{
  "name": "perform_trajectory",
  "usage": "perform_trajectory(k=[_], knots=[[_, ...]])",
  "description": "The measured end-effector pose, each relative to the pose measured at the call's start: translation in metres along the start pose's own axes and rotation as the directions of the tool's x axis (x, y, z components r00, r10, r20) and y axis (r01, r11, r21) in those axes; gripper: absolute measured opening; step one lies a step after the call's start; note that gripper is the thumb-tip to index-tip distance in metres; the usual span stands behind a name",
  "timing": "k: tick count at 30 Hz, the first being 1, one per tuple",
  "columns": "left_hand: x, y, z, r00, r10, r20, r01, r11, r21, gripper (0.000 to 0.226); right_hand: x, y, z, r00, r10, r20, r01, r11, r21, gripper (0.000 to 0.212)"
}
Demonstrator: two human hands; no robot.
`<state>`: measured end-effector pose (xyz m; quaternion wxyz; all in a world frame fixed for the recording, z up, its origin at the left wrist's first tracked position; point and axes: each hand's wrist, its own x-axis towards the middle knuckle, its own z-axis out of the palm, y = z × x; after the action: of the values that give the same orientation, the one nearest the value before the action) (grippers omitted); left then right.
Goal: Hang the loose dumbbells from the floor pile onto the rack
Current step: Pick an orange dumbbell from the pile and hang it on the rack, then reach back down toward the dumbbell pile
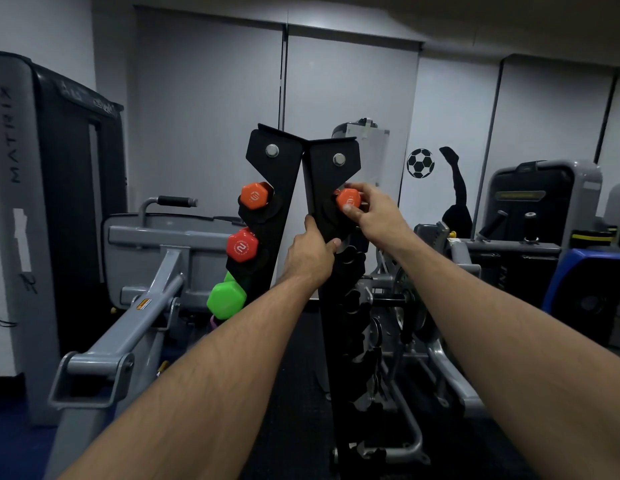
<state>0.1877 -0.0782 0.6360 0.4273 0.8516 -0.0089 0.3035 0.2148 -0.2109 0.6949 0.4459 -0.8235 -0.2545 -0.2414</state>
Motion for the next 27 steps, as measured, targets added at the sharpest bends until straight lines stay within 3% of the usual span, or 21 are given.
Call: perform_trajectory(k=[11,17,21,27], knots=[[-0.009,-0.006,-0.001,0.999,0.037,0.025,-0.037,0.999,0.016,0.046,-0.007,0.002,0.001,0.999,0.004,-0.034,-0.003,0.999,0.033,0.059],[-0.041,-0.028,-0.002,0.992,0.118,0.050,-0.117,0.993,-0.020,0.054,-0.067,0.021,0.017,0.961,-0.059,-0.269,0.059,0.998,-0.008,0.064],[-0.086,-0.070,0.002,0.983,0.157,0.089,-0.156,0.988,-0.019,0.059,-0.135,0.055,0.046,0.933,-0.070,-0.353,0.071,0.997,-0.010,0.062],[-0.178,-0.165,0.026,0.994,-0.024,0.108,0.038,0.991,-0.126,0.058,-0.265,0.116,0.109,0.964,0.074,-0.254,-0.062,0.997,0.056,0.060]])
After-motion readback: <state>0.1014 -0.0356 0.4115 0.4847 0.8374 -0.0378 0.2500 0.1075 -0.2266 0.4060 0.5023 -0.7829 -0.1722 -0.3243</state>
